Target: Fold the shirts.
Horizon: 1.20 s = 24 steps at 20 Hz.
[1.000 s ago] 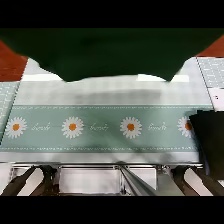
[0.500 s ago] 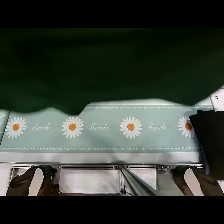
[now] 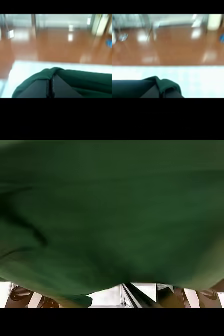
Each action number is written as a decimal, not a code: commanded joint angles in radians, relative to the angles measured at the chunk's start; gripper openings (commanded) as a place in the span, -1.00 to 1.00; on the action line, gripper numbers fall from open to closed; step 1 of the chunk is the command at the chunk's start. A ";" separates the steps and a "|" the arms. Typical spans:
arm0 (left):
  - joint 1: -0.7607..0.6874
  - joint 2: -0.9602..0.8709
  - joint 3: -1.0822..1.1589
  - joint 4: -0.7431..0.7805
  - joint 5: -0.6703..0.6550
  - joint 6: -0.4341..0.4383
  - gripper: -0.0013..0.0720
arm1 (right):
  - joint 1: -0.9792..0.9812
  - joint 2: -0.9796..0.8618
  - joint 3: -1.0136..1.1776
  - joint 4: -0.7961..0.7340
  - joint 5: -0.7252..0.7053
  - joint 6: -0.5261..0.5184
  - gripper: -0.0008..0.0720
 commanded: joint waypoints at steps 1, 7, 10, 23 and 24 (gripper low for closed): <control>-0.014 -0.041 -0.246 -0.028 -0.005 -0.030 -0.91 | 0.001 -0.018 -0.259 0.021 0.008 -0.080 -0.91; -0.015 -0.332 -0.652 -0.342 0.380 0.047 -0.91 | 0.173 -0.314 -0.544 0.026 -0.211 -0.154 -0.91; -0.015 -0.624 -0.609 -0.439 0.488 0.117 -0.91 | 0.242 -0.586 -0.520 0.028 -0.391 -0.161 -0.91; -0.031 -1.247 -0.171 -0.554 0.307 0.107 -0.92 | 0.239 -1.224 -0.054 0.079 -0.309 -0.083 -0.91; -0.024 -1.238 -0.171 -0.552 0.273 0.126 -0.91 | 0.234 -1.214 -0.054 0.080 -0.260 -0.101 -0.91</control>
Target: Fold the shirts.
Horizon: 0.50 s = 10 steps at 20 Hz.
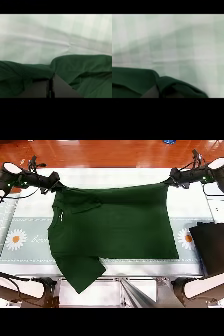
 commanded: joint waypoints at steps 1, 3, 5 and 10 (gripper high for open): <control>0.016 -0.004 0.022 0.005 -0.113 0.045 -0.91 | -0.011 -0.012 0.031 -0.001 0.138 -0.051 -0.91; 0.052 0.018 0.020 0.010 -0.225 0.106 -0.91 | -0.023 0.014 0.031 -0.042 0.236 -0.075 -0.91; 0.083 0.045 -0.019 0.052 -0.293 0.116 -0.91 | -0.024 0.037 0.014 -0.153 0.292 -0.056 -0.91; 0.122 0.113 -0.238 0.120 -0.289 0.146 -0.91 | -0.021 0.066 -0.153 -0.229 0.283 -0.055 -0.91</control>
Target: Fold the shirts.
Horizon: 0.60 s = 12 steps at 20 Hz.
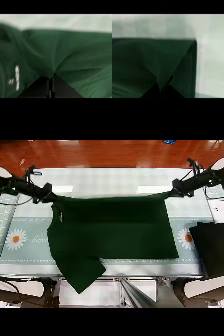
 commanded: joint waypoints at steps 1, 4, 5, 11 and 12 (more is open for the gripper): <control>0.017 0.031 -0.137 0.035 -0.004 0.034 -0.91 | 0.003 0.013 -0.110 -0.048 -0.008 -0.005 -0.91; -0.002 0.031 -0.213 0.035 0.030 0.034 -0.91 | 0.007 0.013 -0.177 -0.019 -0.064 -0.005 -0.91; -0.007 0.031 -0.230 0.035 0.034 0.034 -0.91 | 0.007 0.013 -0.185 -0.019 -0.068 -0.004 -0.91; -0.006 0.031 -0.245 0.036 -0.006 0.003 -0.35 | 0.007 0.012 -0.189 -0.008 -0.064 0.050 -0.17; -0.006 0.032 -0.245 0.037 -0.029 0.002 0.43 | 0.007 0.013 -0.189 -0.002 -0.052 0.048 0.14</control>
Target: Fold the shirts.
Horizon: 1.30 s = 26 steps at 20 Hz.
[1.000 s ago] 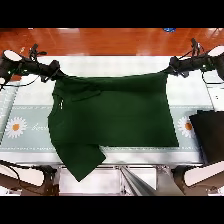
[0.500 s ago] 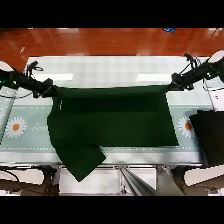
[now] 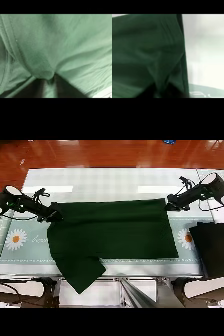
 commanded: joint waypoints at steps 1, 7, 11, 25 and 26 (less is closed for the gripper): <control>0.002 0.005 -0.009 0.005 -0.063 -0.015 0.43 | -0.003 0.009 -0.005 0.013 0.021 0.035 0.14; 0.132 0.218 -0.089 0.137 -0.081 -0.016 0.43 | -0.137 0.200 -0.028 -0.021 0.043 0.034 0.14; 0.327 0.410 -0.393 0.141 -0.044 -0.056 0.43 | -0.215 0.405 -0.306 0.054 -0.079 -0.004 0.14; 0.235 0.656 -0.745 0.169 -0.059 -0.311 0.43 | -0.212 0.659 -0.664 0.308 -0.167 -0.154 0.14; 0.208 0.652 -0.747 0.169 -0.063 -0.311 0.43 | -0.212 0.659 -0.664 0.308 -0.169 -0.154 0.14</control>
